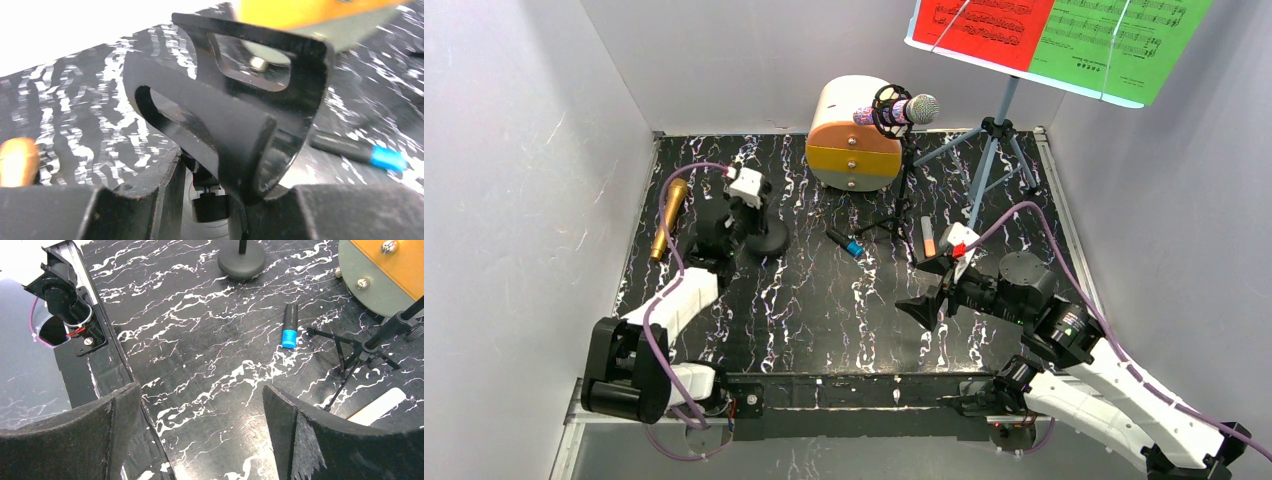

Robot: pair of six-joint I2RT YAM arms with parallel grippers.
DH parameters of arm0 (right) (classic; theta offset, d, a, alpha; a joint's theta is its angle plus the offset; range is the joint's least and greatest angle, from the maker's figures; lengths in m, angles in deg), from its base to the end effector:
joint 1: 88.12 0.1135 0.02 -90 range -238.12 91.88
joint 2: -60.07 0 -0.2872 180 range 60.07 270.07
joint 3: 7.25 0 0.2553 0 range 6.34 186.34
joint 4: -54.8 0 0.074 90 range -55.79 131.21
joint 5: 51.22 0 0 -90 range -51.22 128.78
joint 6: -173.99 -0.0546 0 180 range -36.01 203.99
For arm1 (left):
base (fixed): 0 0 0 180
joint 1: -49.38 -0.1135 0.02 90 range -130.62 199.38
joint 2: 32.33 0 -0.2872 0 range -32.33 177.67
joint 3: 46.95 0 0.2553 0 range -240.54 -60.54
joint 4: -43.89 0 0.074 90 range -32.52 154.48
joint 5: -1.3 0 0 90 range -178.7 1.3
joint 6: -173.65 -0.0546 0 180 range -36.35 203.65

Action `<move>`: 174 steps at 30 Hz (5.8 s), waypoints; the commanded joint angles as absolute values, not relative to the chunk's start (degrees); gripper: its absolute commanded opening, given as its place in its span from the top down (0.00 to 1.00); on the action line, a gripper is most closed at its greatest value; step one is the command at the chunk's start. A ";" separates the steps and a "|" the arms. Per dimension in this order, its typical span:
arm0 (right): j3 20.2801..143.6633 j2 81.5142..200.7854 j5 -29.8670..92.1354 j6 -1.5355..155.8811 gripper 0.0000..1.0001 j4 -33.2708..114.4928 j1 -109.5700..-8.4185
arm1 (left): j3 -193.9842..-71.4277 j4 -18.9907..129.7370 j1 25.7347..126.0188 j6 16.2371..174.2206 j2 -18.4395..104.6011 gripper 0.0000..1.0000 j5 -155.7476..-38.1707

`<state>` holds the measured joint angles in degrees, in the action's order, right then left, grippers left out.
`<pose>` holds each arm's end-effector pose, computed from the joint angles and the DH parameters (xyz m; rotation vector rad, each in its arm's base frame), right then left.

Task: Pack up the instrument practice props
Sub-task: Move the microphone stand to the center of the board, then pick up the microphone stand with the microphone from the center of the board, then place the microphone stand with the microphone at the center of the board.

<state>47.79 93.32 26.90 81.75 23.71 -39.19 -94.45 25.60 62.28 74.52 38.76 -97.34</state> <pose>0.0852 0.1149 0.3451 -0.8578 1.5867 0.8278 0.2792 -0.0724 0.2712 0.4297 1.6088 -0.1752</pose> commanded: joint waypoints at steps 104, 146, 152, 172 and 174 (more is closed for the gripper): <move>57.39 147.20 27.86 79.57 0.71 81.46 -61.53 | -102.81 66.88 57.38 95.42 6.60 0.02 -92.59; 50.62 137.17 52.13 87.50 0.99 94.93 -27.97 | -101.92 66.52 57.37 95.53 7.88 0.02 -91.12; 50.56 146.47 57.52 85.91 0.99 102.80 -25.97 | -102.11 66.94 57.35 95.52 8.43 0.02 -90.37; 55.21 155.11 66.67 86.76 0.52 102.72 -19.74 | -99.11 58.54 57.38 95.10 8.92 0.02 -112.10; 54.40 152.71 64.06 86.02 0.42 98.95 -19.87 | -98.83 57.88 57.45 95.16 9.43 0.02 -113.59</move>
<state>52.95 157.61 67.99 87.30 103.79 -20.09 -99.87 61.05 57.06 95.92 8.91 -106.48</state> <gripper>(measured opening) 0.511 0.983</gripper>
